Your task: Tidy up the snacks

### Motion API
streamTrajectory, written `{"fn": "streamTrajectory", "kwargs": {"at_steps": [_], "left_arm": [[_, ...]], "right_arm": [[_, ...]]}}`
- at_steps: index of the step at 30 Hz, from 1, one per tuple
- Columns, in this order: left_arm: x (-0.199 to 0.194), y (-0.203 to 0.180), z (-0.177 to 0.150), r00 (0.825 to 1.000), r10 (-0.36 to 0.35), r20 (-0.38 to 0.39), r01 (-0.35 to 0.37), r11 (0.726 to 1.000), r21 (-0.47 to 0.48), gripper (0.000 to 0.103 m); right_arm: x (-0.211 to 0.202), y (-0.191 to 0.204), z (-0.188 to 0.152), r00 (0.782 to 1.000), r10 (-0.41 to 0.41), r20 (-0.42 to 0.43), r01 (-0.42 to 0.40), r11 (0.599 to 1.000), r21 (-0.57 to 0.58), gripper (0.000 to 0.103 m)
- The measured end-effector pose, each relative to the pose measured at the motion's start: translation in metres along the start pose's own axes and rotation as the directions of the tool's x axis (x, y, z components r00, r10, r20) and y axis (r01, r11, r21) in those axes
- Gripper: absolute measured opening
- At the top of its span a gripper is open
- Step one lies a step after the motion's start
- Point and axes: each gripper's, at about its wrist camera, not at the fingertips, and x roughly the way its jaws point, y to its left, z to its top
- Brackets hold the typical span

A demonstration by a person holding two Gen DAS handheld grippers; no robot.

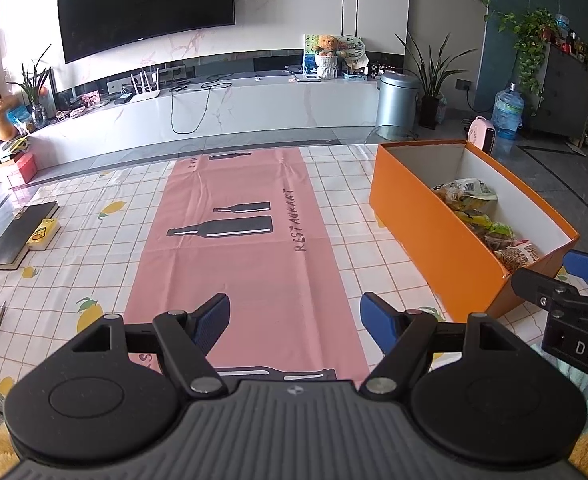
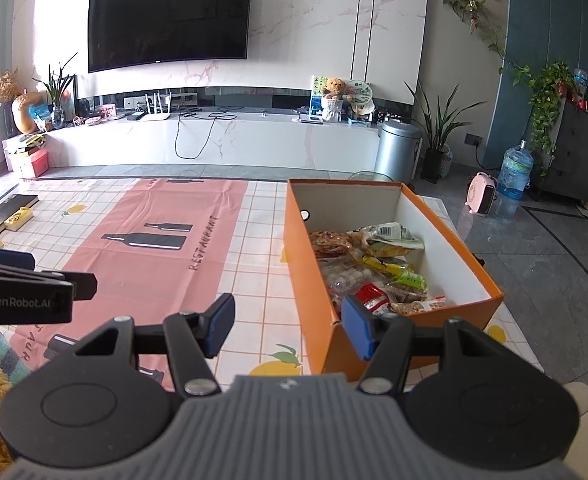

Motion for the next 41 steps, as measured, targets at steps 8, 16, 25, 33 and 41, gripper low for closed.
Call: {"fn": "streamTrajectory", "kwargs": {"at_steps": [8, 16, 25, 33, 41], "left_arm": [[-0.002, -0.003, 0.000, 1.000, -0.007, 0.006, 0.007, 1.000, 0.010, 0.087], [-0.003, -0.001, -0.001, 1.000, -0.011, 0.003, 0.011, 1.000, 0.002, 0.087], [-0.005, -0.001, -0.002, 1.000, -0.013, 0.011, 0.013, 1.000, 0.003, 0.087], [-0.008, 0.001, -0.001, 1.000, -0.011, 0.013, 0.011, 1.000, -0.003, 0.087], [-0.017, 0.002, -0.001, 0.998, -0.017, 0.064, 0.017, 1.000, 0.004, 0.087]], "right_arm": [[0.000, 0.002, -0.001, 1.000, 0.005, -0.006, -0.005, 1.000, -0.003, 0.057], [0.001, 0.003, 0.000, 1.000, 0.017, -0.014, -0.017, 1.000, -0.002, 0.057], [0.002, 0.005, 0.001, 1.000, 0.017, -0.021, -0.017, 1.000, -0.003, 0.057], [0.002, 0.005, 0.001, 1.000, 0.017, -0.021, -0.018, 1.000, -0.004, 0.057], [0.001, 0.009, 0.001, 0.999, 0.023, -0.027, -0.024, 1.000, -0.005, 0.057]]}}
